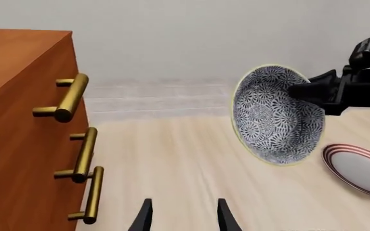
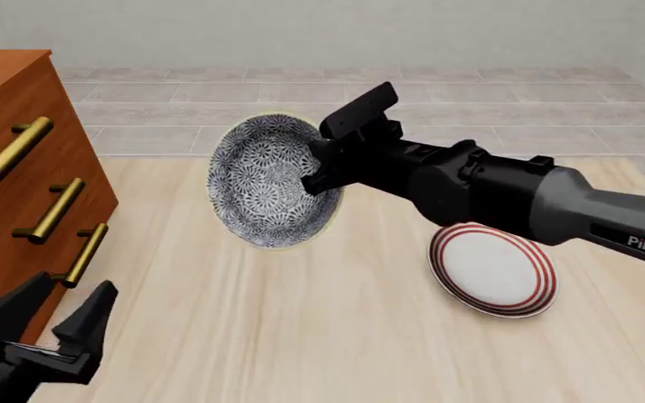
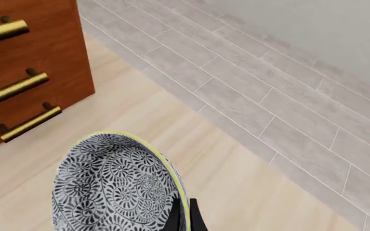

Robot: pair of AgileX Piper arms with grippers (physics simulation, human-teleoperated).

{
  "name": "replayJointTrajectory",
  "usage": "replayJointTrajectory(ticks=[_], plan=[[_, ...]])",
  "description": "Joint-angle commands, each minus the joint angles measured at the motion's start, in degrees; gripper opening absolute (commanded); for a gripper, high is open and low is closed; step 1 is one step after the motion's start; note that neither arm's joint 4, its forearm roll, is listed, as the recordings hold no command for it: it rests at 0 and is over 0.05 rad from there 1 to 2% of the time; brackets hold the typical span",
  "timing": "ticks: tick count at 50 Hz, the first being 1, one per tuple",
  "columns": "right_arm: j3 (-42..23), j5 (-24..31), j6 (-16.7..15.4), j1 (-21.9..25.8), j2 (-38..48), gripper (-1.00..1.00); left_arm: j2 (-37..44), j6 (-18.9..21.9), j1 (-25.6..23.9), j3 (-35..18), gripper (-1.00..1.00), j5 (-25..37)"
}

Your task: Put the bowl on top of the cabinet.

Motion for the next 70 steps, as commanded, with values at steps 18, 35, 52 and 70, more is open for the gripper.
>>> replayJointTrajectory(ticks=[18,35,52,70], plan=[[0.50,-0.16,0.23,0.65,-2.00,-1.00,20.65,-2.71,-10.08,-8.99,1.00,-12.19],[1.01,-0.66,1.27,1.23,-2.50,-1.00,27.06,-3.89,-12.15,-12.68,1.00,-16.52],[1.57,-0.53,1.26,2.41,-3.62,-1.00,29.80,-6.36,-13.00,-16.16,1.00,-19.23],[1.08,-0.02,1.08,3.32,-4.32,-1.00,36.57,-9.59,-14.21,-18.23,1.00,-24.66]])
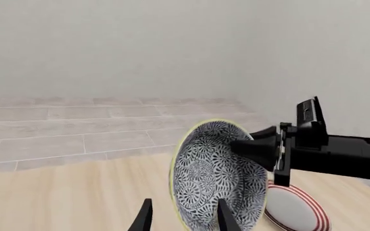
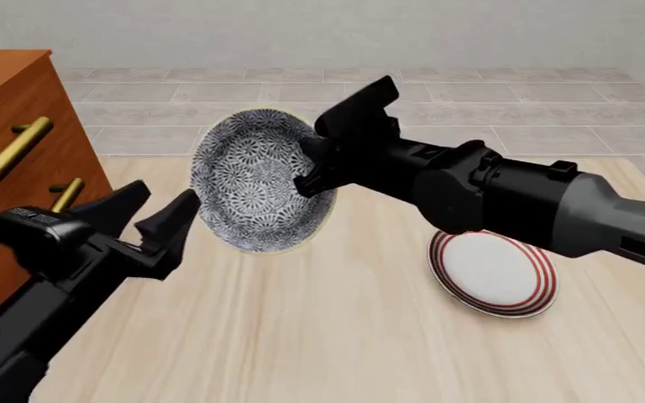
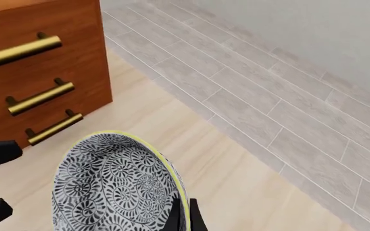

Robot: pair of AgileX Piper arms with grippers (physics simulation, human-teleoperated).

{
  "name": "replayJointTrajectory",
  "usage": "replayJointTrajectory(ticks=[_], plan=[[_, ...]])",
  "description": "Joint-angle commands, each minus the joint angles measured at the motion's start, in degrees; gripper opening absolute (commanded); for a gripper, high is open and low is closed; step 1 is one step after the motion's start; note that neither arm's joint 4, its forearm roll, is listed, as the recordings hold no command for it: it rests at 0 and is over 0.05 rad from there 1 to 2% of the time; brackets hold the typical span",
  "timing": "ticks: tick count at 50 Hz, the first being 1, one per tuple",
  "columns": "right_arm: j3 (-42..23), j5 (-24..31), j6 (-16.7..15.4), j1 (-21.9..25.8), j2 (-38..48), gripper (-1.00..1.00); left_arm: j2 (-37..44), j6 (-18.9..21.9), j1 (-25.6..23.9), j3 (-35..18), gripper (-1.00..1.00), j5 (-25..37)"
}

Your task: Put the bowl on top of the cabinet.

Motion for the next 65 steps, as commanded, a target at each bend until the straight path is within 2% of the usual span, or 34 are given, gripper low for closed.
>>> replayJointTrajectory(ticks=[1,31,53,54,65], plan=[[-0.56,0.11,0.08,0.75,-0.70,-1.00,3.93,-2.50,-0.59,-1.21,1.00,-3.42],[-0.74,0.62,-0.19,2.14,-2.25,-1.00,15.56,-4.37,-1.82,-3.09,1.00,-10.69],[0.32,0.19,-0.09,2.22,-3.05,-1.00,20.98,-5.05,-2.34,-4.16,1.00,-13.60],[0.33,0.19,-0.03,2.31,-3.03,-1.00,21.07,-4.79,-2.15,-4.22,-1.00,-13.55],[0.69,-0.25,0.27,2.32,-2.95,-1.00,21.65,-4.19,-1.79,-4.69,-1.00,-13.50]])
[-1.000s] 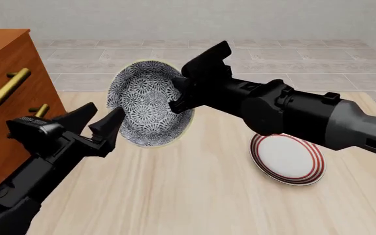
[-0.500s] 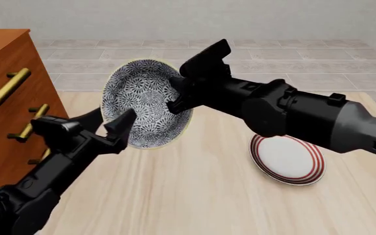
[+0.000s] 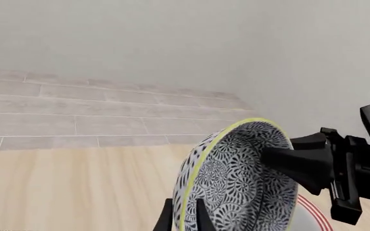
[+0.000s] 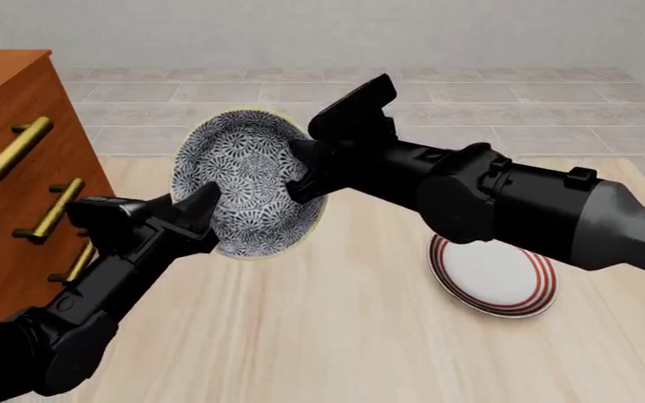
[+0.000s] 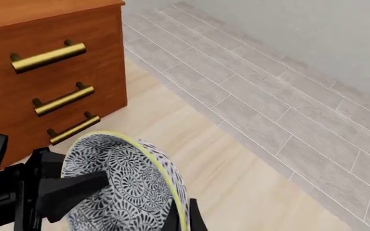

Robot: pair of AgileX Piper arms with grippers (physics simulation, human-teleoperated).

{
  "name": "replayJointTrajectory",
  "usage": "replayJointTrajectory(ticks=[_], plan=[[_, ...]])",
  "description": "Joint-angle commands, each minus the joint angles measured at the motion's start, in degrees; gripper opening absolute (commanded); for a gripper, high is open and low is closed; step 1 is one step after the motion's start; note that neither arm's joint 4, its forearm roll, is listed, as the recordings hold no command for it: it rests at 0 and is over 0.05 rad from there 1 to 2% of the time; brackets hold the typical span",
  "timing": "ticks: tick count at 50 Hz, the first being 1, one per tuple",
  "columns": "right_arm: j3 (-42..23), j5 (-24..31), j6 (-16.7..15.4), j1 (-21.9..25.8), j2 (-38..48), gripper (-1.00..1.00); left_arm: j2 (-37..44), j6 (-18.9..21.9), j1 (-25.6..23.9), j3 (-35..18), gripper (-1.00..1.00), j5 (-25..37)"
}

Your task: Put the bowl on top of the cabinet.

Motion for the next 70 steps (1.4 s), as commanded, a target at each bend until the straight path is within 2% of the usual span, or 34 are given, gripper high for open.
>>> replayJointTrajectory(ticks=[1,5,6,19,56,67,70], plan=[[-0.48,-0.67,0.48,-0.21,-0.24,-1.00,1.29,0.27,-1.46,-0.10,-1.00,-0.43],[-0.32,-0.81,0.48,-0.32,-0.25,-1.00,1.28,0.31,-1.44,-0.17,-1.00,-0.37],[-0.11,-1.00,0.26,-0.41,-0.43,1.00,1.30,0.24,-1.43,-0.17,-1.00,-0.38],[1.45,-0.89,1.29,1.01,-2.13,1.00,1.07,0.45,-1.05,-0.70,-1.00,0.28],[4.25,1.11,1.06,2.84,-10.22,1.00,0.76,1.20,0.26,-2.60,-1.00,2.97],[8.36,-0.32,3.51,2.20,-15.27,1.00,-0.62,2.65,0.81,-4.35,-1.00,7.05],[9.21,-0.79,2.94,2.24,-15.66,1.00,-0.49,2.61,1.00,-4.54,-1.00,7.15]])
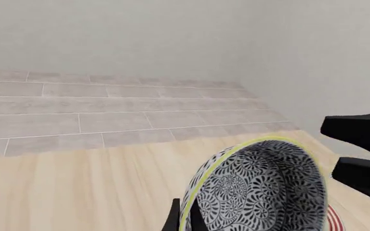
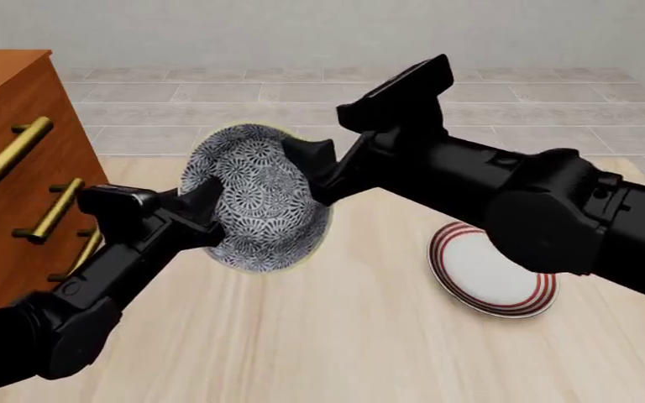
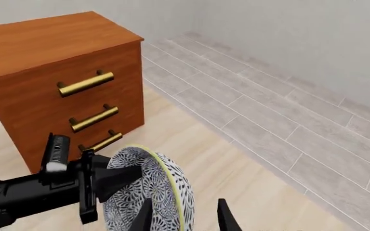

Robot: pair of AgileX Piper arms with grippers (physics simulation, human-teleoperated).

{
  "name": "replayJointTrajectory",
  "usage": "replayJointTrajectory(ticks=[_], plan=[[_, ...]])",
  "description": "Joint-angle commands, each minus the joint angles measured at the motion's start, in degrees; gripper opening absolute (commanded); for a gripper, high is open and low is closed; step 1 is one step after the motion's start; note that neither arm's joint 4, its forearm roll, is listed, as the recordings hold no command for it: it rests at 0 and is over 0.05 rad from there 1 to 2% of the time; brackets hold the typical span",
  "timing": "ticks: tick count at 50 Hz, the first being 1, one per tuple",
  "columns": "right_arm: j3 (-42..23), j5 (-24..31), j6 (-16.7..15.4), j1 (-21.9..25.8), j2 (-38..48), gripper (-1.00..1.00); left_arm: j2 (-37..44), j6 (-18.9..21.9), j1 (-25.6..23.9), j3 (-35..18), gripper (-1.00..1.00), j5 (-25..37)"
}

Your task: Put the bowl on top of the cabinet.

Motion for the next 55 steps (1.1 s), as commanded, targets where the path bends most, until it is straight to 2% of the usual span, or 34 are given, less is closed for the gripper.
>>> replayJointTrajectory(ticks=[1,9,10,12,15,17,19,21,28,30,32,34,35,41,43,44,46,55], plan=[[3.08,-1.10,0.73,-0.15,-3.28,1.00,-0.56,0.80,0.66,-1.44,-1.00,2.00],[4.97,-2.80,0.84,0.25,-5.00,1.00,-0.18,0.68,0.90,-2.36,-1.00,3.20],[5.71,-3.76,-0.49,0.58,-5.87,1.00,0.14,1.00,0.95,-2.95,-1.00,4.11],[6.16,-4.18,-0.93,-0.39,-6.45,1.00,-0.09,1.01,0.86,-2.99,-1.00,4.20],[6.51,-4.62,-0.09,0.08,-7.25,1.00,0.09,1.18,0.71,-3.54,-1.00,4.94],[7.16,-5.28,-0.86,0.23,-8.13,1.00,0.27,1.44,0.71,-4.10,-1.00,5.71],[7.50,-5.41,-0.80,0.32,-8.68,1.00,2.12,1.67,1.79,-6.15,-1.00,9.01],[7.80,-5.67,-0.50,0.34,-9.12,1.00,0.88,1.66,1.30,-5.92,-1.00,8.87],[9.97,-7.41,-0.38,0.81,-10.70,1.00,-1.24,2.64,0.85,-8.53,-1.00,14.19],[11.00,-8.89,-0.20,1.38,-11.65,1.00,-1.48,2.92,0.83,-9.14,-1.00,15.25],[12.48,-10.87,-1.41,1.49,-12.65,1.00,-0.65,4.78,1.21,-10.19,-1.00,16.87],[13.23,-11.68,-1.14,2.24,-13.66,1.00,-0.96,3.95,0.91,-10.17,-1.00,16.94],[13.37,-11.71,-0.32,2.35,-14.17,1.00,-0.85,4.25,0.80,-10.45,-1.00,17.49],[14.07,-12.40,-0.30,2.48,-15.86,1.00,-0.35,4.30,0.81,-11.18,-1.00,18.58],[14.35,-12.64,-1.96,2.87,-16.24,1.00,0.29,3.44,0.01,-12.04,-1.00,19.81],[14.70,-13.09,-3.04,2.90,-16.81,1.00,0.44,5.30,0.70,-12.51,-1.00,20.80],[14.10,-12.22,-1.96,2.80,-17.23,1.00,-0.05,5.57,0.57,-12.83,-1.00,21.61],[13.22,-10.98,-1.69,1.85,-20.65,1.00,-2.43,6.67,1.62,-14.40,-1.00,25.84]])
